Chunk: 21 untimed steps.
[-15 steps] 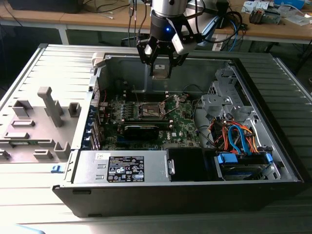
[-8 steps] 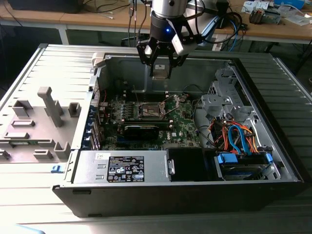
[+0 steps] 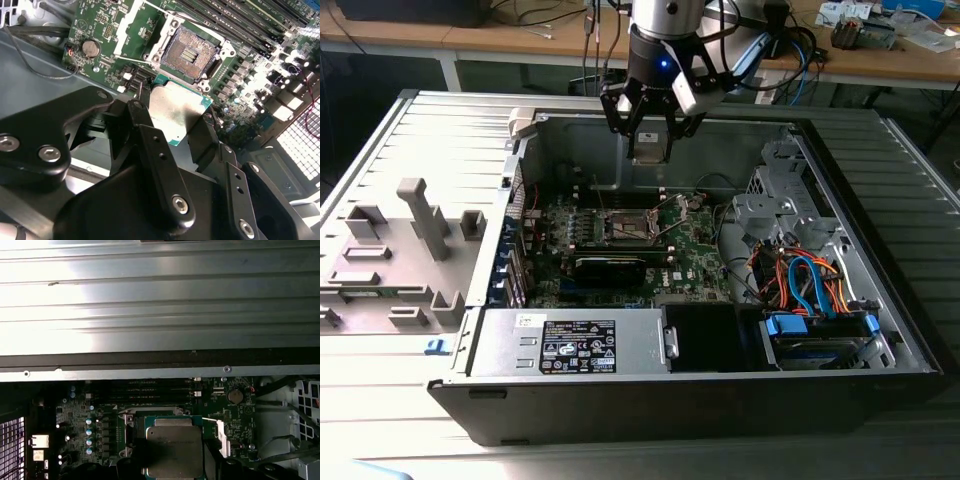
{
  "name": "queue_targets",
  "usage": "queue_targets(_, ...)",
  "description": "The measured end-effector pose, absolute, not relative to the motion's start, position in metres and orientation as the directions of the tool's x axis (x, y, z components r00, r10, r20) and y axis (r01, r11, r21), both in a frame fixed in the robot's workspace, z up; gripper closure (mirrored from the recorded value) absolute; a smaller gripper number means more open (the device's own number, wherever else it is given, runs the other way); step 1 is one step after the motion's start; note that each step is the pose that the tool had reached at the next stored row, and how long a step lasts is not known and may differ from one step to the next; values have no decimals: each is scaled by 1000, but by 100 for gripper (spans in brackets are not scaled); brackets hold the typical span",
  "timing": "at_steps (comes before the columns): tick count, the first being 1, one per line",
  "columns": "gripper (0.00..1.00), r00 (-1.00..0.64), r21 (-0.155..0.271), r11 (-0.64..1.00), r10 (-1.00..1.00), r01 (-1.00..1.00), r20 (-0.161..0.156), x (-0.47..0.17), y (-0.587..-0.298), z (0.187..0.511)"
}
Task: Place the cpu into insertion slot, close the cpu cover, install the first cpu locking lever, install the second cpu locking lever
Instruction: 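Place the cpu into insertion slot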
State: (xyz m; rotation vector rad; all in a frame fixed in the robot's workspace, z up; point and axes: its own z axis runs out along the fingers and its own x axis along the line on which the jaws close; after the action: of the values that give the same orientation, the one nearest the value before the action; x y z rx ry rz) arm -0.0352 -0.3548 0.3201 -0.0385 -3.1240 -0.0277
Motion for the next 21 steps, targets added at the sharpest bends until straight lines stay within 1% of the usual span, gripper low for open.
queue_targets(21,45,-1000,18,1000,25,25,17,-35,-362,318)
